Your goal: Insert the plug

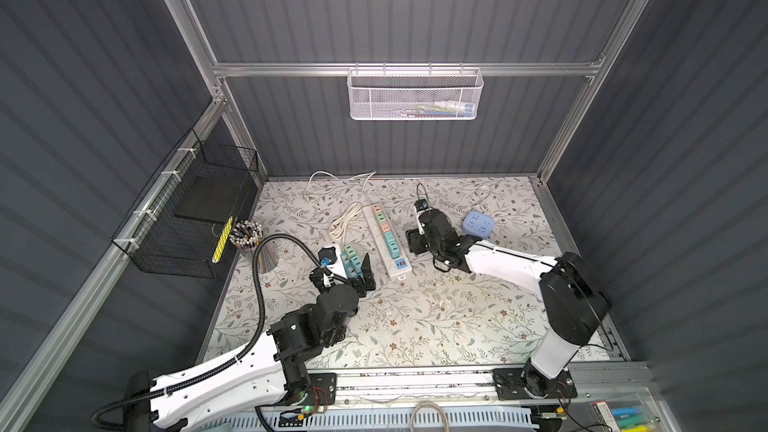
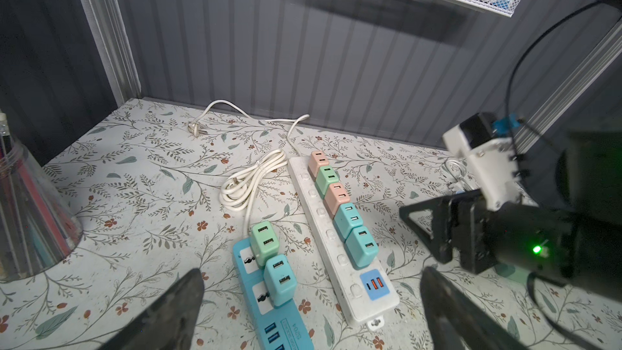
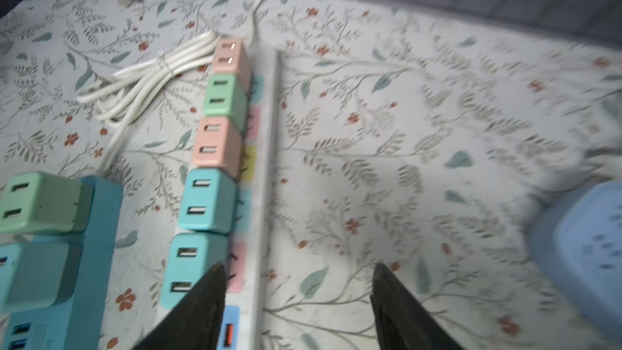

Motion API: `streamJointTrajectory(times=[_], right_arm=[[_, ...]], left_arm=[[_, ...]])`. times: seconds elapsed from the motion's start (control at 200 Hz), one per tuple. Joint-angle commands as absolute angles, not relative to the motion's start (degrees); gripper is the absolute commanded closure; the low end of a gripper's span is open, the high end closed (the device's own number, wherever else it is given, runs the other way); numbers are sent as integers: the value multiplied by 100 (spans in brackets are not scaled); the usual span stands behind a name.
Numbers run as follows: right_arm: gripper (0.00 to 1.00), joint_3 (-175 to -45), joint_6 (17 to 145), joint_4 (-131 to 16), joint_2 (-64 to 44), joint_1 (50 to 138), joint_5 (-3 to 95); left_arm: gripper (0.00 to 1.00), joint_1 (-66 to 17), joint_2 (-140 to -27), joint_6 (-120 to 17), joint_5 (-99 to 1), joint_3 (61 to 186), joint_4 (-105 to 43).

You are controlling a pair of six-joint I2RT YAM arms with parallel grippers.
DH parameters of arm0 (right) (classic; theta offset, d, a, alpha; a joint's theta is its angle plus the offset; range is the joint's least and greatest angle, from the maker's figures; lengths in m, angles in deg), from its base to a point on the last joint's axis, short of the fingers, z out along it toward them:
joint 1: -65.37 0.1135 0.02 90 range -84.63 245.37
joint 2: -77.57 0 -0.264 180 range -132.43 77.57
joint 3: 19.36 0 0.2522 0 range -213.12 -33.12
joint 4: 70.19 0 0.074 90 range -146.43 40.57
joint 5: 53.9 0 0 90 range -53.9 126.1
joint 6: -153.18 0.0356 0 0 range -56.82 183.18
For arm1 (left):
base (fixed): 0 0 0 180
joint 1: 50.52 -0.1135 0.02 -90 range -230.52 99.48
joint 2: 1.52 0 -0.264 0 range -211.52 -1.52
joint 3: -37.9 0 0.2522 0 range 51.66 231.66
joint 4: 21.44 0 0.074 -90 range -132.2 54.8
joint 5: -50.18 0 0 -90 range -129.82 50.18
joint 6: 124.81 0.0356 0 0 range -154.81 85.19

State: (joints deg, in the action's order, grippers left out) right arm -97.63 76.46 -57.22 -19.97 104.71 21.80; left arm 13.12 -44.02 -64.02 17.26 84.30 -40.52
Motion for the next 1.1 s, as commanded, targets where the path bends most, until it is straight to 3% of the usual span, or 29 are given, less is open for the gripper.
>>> streamJointTrajectory(times=[0.0,0.23,0.455,0.71,1.096], right_arm=[[23,-10075,7766,-4849,-1918,9826,1424],[9,-11158,8642,-3200,-2648,8288,1308],[2,-12239,8577,-2903,-3774,7221,2632],[1,-13641,8269,-1909,-4917,7100,3319],[3,-13895,8272,-1813,-5236,7085,3586]], left_arm=[[0,1268,-4441,-6478,1631,8609,-4100],[0,1268,-4525,-6420,1494,8592,-4011],[0,1270,-4766,-6367,1390,8720,-4079],[0,1268,-4951,-6371,1390,8801,-4006],[0,1259,-4660,-6322,1533,8736,-4179]])
